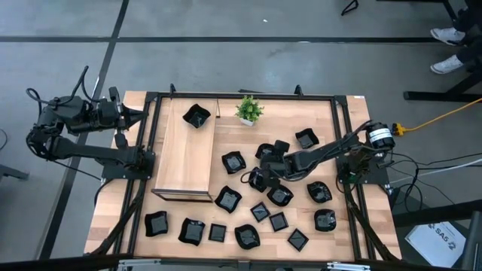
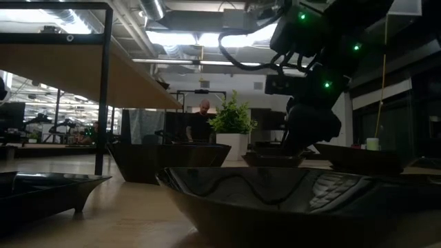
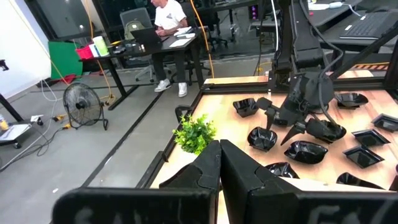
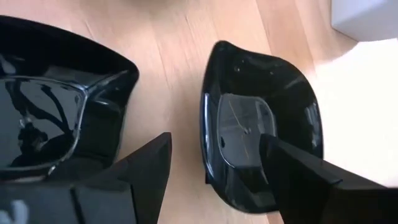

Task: Pick & Place Mini shaped plates
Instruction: Put the black leaf shape plate on top of the shelf

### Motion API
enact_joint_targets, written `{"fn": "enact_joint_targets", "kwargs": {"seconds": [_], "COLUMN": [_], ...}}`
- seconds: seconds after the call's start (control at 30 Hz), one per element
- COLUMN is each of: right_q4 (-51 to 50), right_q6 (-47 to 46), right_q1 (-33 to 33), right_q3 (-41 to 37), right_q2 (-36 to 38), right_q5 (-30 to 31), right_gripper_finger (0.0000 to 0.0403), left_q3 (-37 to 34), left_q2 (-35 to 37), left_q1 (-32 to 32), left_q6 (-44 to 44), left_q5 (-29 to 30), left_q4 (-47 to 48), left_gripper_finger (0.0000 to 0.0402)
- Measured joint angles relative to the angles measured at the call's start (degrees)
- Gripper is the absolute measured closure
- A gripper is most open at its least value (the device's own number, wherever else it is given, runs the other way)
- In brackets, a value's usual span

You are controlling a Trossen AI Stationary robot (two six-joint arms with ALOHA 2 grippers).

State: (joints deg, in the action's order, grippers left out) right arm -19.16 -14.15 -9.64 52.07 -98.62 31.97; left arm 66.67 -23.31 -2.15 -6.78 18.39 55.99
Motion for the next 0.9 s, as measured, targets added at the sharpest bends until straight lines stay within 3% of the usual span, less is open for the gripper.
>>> {"fn": "enact_joint_targets", "kwargs": {"seconds": [0.53,0.9], "right_q4": [1.5,1.8], "right_q6": [1.1,0.8], "right_q1": [0.1,0.1], "right_q3": [0.0,0.0], "right_q2": [-0.4,-0.4], "right_q5": [0.0,0.0], "right_gripper_finger": [0.0305,0.0376], "left_q3": [0.0,0.0], "left_q2": [0.0,0.0], "left_q1": [0.0,0.0], "left_q6": [0.0,0.0], "left_q5": [0.0,0.0], "left_q4": [0.0,0.0], "left_gripper_finger": [0.0398,0.0398]}}
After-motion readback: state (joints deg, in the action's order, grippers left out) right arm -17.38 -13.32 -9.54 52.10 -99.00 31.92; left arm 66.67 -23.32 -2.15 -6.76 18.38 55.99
